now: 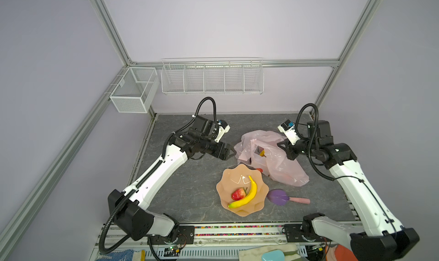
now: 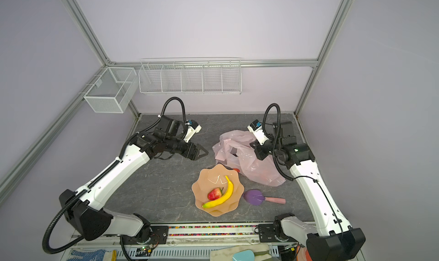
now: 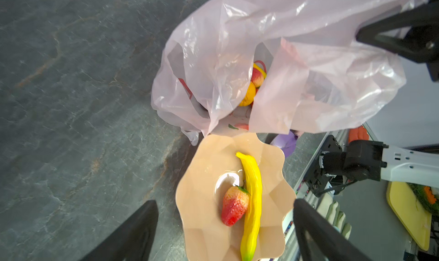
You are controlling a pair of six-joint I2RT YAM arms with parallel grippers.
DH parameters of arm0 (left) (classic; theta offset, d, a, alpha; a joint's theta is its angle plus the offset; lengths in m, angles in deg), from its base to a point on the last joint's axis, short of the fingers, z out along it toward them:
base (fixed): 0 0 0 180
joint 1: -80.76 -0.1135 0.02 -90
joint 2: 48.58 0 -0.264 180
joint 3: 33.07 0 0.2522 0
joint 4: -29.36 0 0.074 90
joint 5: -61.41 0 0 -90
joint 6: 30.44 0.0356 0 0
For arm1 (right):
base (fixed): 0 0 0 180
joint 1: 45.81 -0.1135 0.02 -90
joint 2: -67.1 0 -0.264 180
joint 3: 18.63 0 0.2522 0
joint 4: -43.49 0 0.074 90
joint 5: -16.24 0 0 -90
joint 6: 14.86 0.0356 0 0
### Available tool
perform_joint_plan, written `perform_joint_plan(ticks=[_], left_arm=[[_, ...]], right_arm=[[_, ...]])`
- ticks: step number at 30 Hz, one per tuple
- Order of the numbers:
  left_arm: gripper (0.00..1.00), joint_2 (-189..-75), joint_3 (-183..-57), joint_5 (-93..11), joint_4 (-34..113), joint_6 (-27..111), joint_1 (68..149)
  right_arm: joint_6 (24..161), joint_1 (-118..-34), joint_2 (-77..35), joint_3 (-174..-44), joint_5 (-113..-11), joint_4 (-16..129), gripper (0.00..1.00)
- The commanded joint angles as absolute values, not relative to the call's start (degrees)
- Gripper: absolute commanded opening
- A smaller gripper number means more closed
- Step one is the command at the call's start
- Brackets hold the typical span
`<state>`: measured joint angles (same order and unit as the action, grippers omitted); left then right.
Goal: Place the fruits into the plastic bag
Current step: Pick up the fruit from the plate.
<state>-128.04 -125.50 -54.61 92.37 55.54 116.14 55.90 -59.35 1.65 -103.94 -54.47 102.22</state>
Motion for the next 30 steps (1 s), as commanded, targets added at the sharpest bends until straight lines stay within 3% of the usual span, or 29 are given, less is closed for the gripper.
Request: perform_joint_plan(ticks=[1,10,18,30], left_arm=[[0.88,-125.2,-121.1,-53.9,94.3,56.0,119.3],[0.84,-131.0,-114.5,-45.7,93.8,50.0,131.3],[0.82,-144.1,-119.3,-40.5,96.8,47.9,138.7],[0.75,-151.8,-120.5,-36.3,96.7,49.2,141.0]], right_arm=[[55.9,-59.2,2.3,-103.3,-54.6,102.3,0.07],[55.9,-59.2,2.0,-103.4,-54.8,102.0,0.07],[56.1,-59.2,2.1,-103.1,-55.2,101.7,0.07],[55.2,-59.1,2.6,-103.1,-55.4,102.2,0.07]])
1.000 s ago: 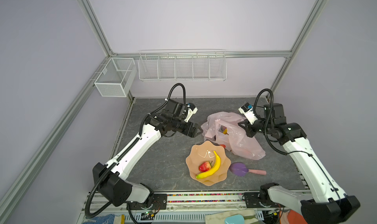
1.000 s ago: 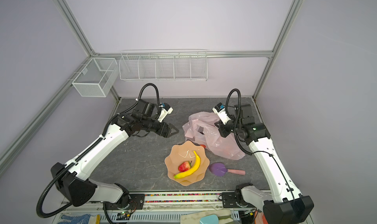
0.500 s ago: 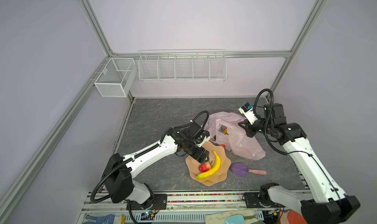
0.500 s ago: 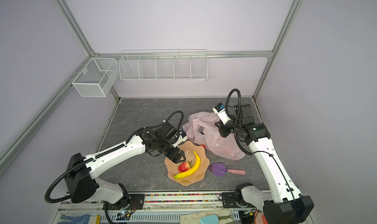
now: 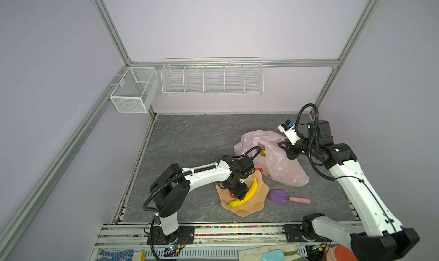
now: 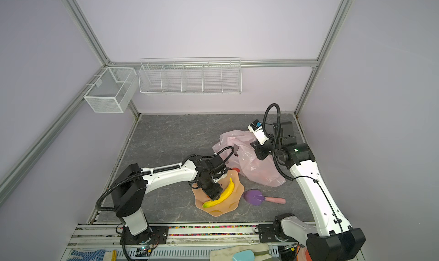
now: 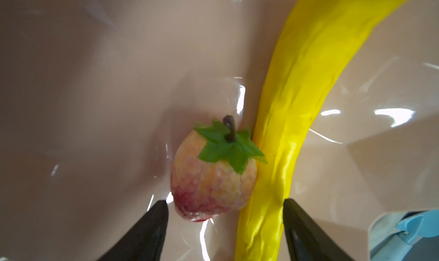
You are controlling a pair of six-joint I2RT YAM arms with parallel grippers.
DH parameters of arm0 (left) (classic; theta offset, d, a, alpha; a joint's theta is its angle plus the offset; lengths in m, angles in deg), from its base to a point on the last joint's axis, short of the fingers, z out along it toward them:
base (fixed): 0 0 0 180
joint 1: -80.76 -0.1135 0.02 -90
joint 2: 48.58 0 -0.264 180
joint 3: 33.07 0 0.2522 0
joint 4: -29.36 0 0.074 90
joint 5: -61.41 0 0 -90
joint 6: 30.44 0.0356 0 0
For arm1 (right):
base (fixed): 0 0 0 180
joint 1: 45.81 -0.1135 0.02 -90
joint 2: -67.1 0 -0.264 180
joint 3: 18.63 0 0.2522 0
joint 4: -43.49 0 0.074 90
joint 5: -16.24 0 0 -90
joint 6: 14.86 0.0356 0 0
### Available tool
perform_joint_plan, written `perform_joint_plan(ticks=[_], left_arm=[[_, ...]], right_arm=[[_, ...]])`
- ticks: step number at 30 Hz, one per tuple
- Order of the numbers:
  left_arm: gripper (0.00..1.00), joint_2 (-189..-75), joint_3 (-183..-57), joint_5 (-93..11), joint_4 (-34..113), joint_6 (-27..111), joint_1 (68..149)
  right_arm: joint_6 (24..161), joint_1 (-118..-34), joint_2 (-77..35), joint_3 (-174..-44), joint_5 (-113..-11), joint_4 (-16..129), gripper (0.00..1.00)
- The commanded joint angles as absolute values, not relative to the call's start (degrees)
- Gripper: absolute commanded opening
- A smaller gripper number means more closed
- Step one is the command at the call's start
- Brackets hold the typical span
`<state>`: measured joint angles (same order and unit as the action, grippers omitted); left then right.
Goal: Place the fruits into the plastic bag
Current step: Pick up the fruit from the plate.
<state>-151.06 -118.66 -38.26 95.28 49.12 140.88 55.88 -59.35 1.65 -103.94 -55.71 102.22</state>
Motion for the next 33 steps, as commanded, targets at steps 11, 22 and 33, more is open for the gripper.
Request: perform_joint_plan(ticks=[11,22,33], left_arm=[[0.71,-153.2,-121.4,-33.9,96.3,49.6,141.1],[0.62,-155.5,-121.4,-33.2,95.5,48.2,141.0],[0.42,-154.8,-118.5,-31.3,94.4,48.3,141.0]], right_arm=[[54.9,-59.2,2.1,-103.3,-55.2,101.9,0.07],[54.4,-59.2,2.5,-103.1,-55.6,102.5,0.07],[53.9,-59.1,2.9,-103.0,-55.5,102.9,0.07]])
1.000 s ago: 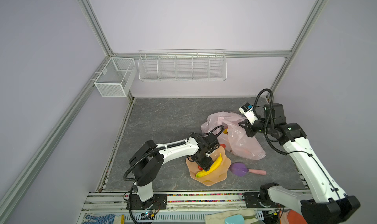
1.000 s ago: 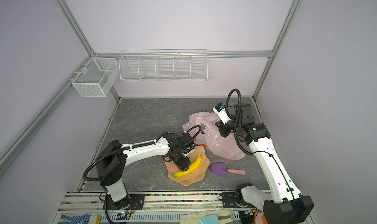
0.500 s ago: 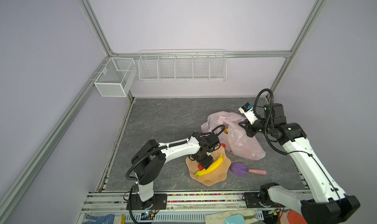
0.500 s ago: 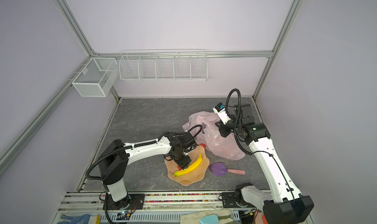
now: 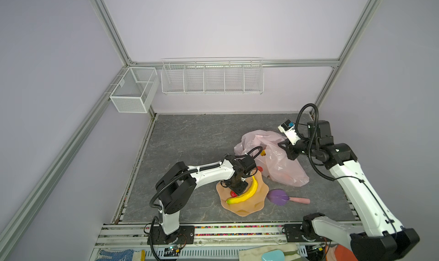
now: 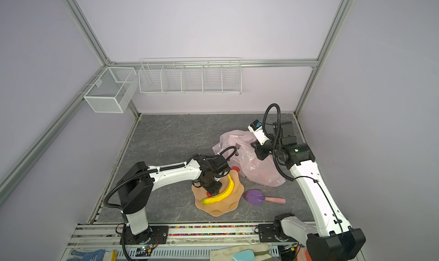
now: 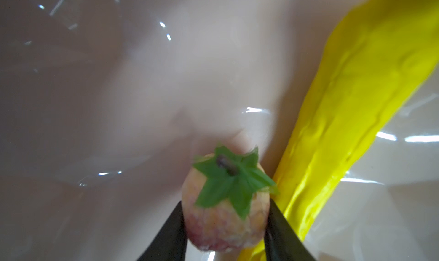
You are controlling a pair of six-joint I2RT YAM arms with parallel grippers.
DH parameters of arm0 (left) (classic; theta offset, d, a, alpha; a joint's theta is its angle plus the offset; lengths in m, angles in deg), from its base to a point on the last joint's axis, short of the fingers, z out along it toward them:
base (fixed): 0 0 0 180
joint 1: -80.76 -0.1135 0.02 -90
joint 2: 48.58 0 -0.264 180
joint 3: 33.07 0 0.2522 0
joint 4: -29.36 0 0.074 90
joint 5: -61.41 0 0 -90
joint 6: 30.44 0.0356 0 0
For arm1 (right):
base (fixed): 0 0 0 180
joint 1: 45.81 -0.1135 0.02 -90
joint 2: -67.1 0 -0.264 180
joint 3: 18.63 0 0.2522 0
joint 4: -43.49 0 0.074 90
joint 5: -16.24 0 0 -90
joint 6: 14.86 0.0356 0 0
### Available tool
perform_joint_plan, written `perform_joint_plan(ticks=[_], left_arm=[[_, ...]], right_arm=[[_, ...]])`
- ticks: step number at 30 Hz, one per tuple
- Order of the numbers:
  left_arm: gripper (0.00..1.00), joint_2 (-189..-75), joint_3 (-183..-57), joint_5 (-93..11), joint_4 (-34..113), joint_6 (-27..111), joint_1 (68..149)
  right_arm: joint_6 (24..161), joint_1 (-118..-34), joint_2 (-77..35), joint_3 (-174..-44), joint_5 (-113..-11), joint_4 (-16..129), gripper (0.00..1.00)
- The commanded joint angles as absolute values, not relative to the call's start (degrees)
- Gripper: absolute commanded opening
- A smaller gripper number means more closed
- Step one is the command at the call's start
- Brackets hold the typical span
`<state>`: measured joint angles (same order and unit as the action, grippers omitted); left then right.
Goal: Place the fruits into the plastic bag
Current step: Pick up the fruit from the plate, then place the fruit in the plastic bag.
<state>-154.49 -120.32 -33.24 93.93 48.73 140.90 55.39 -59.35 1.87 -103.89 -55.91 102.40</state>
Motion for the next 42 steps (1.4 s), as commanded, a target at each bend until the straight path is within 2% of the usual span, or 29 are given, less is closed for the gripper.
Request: perform_joint_plan(ticks=[1,6,16,21,26,33,42], left_arm=[[0.41,-154.7,-118.5,-31.5,94.4,48.3,141.0],[0.32,-153.2,-119.1,-31.1,94.7,48.5,141.0],[0.31,-141.6,-122.7,-21.8,97.0,50.6,139.8],[0.31,-137.0,-123.4,-14.7,97.0,56.5,137.1],[0.31,-138.5,-127.4,-9.8,96.6,65.3,131.7],[0.32,-144.0,-139.1,-14.7,91.4,72.9,128.5],[0.32,-155.3,-155.0,-23.0,87.7,74.7,128.6]], right_arm=[[53.9,-59.2,2.9,-103.0,-55.5,102.8,0.07],[53.9,-59.2,3.0,-103.1,-55.6,102.8,0.07],[53.7,-59.1,3.3,-103.1,-55.6,103.3,0.07],[53.3,-59.1,3.6,-103.1,-55.2,103.7,0.07],[52.6,-59.1,3.7,-103.3,-54.6,104.0,0.07],[51.7,-59.1,4.4,-103.1,-54.0,105.4,0.07],[51.9,-59.2,5.5,-102.8,-53.4,106.0,0.07]])
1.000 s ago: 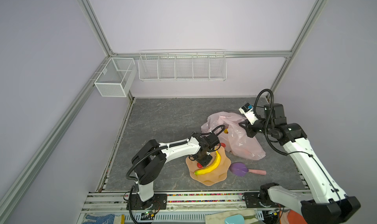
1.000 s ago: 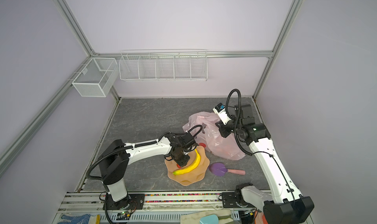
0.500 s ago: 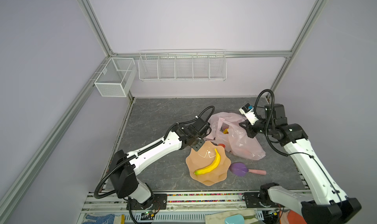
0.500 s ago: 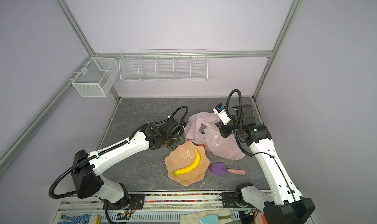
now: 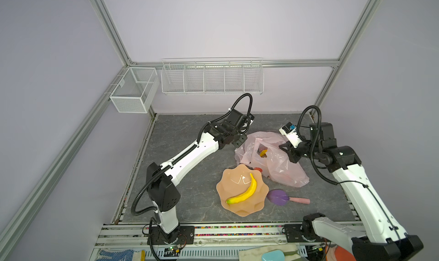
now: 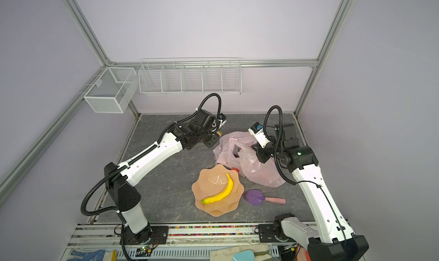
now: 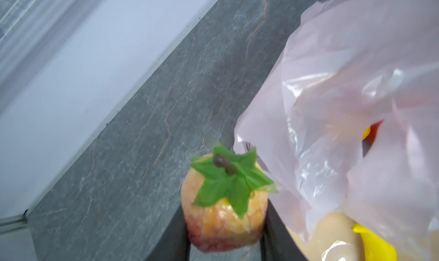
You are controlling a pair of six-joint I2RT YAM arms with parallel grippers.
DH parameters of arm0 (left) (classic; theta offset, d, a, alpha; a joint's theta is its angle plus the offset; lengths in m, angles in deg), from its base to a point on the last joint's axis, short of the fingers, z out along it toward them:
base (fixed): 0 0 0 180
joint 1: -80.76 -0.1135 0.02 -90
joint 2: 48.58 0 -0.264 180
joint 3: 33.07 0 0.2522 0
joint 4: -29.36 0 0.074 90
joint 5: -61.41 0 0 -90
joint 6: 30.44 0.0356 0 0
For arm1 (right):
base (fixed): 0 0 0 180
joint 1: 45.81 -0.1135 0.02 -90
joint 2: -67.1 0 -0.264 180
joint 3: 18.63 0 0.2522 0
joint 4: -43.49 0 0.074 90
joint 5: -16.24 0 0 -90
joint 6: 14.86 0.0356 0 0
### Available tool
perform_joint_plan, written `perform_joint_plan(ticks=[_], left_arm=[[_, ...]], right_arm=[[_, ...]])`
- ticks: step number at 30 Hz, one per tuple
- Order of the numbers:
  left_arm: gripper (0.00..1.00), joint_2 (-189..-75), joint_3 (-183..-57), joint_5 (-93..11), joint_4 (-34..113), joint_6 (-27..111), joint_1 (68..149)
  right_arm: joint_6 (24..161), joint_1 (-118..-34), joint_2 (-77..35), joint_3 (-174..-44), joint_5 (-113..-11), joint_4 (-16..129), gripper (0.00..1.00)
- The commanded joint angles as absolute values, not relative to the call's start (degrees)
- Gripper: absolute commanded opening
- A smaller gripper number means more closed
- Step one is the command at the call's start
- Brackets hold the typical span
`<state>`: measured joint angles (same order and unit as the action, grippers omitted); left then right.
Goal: Place the fruits into the plastic bag
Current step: Place the fruit in the plastic bag.
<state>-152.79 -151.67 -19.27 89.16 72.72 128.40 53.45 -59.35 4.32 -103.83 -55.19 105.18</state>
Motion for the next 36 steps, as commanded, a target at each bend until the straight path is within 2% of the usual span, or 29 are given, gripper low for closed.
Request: perform_joint_plan(ticks=[1,5,11,25,36], left_arm=[[0.32,-156.4,-156.2,-24.0,87.7,74.6,128.6],[0.31,-159.5,-160.3,-30.3,89.7,75.3,128.8],[0.31,-159.0,-159.9,-34.7,91.8,75.9,130.3],[0.31,-149.2,-145.5,-36.3,89.2,74.7,137.5],[0.29,-158.4,-152.5,-40.3,93.0,75.4,137.5]], right_arm=[[51.9,-59.2,5.7,-102.7,-53.4,106.0,0.07],[52.0,-59.2,5.8,-102.6,-53.5,105.8,0.07],[52.1,-59.1,5.5,-103.0,-53.5,105.4,0.07],[52.2,-59.1,4.4,-103.2,-54.6,104.9,0.07],[53.4,-59.2,4.4,-103.2,-53.6,104.1,0.07]])
